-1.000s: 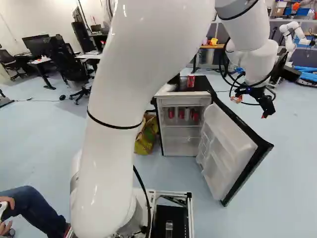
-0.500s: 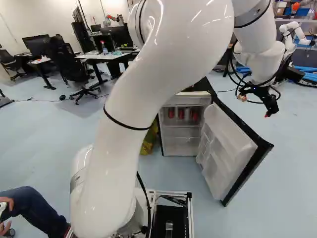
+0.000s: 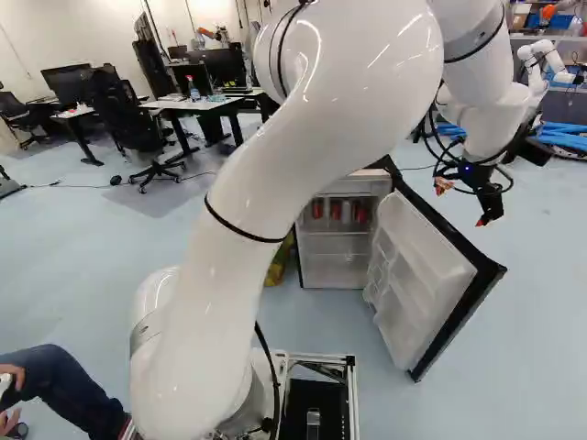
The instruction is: Grab a drink from the fridge
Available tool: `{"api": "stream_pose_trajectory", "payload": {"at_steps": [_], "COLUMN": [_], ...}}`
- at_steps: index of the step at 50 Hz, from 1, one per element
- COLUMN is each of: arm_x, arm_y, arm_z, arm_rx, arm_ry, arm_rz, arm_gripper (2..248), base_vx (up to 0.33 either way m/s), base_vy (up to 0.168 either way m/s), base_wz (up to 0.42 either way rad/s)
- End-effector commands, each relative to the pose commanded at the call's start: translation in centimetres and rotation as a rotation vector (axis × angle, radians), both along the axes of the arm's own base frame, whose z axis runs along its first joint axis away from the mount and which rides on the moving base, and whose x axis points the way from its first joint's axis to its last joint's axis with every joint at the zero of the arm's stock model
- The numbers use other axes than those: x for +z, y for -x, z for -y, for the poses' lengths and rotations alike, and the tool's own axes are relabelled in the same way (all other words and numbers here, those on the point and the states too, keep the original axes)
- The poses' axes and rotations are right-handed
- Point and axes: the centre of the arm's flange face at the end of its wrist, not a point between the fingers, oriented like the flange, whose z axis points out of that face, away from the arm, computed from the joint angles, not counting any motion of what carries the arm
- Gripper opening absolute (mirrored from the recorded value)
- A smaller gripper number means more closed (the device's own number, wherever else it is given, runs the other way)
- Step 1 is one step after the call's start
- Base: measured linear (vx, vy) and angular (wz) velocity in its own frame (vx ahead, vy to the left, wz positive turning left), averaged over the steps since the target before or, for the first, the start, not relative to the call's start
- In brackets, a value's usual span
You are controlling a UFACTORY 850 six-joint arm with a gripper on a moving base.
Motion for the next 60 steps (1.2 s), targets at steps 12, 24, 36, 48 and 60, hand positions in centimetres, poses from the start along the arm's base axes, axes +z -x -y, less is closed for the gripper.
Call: {"api": "stream_pose_trajectory", "payload": {"at_steps": [12,24,36,48,60], "arm_x": [-1.8,-2.2,-2.2,-2.2,-2.2], "arm_y": [-0.2,-0.3,-0.3,-0.3,-0.1], "arm_z": [0.2,0.3,0.3,0.2,-0.1], "arm_rx": [0.002,0.002,0.002,0.002,0.003], "arm_ry": [-0.036,-0.041,-0.041,-0.041,-0.045], "arm_rz": [-0.020,-0.023,-0.023,-0.023,-0.026], "arm_gripper": [247,247,247,247,247], "base_vx": [0.000,0.000,0.000,0.000,0.000], "base_vy": [0.000,0.000,0.000,0.000,0.000], "base_wz": [0.000,0.000,0.000,0.000,0.000]}}
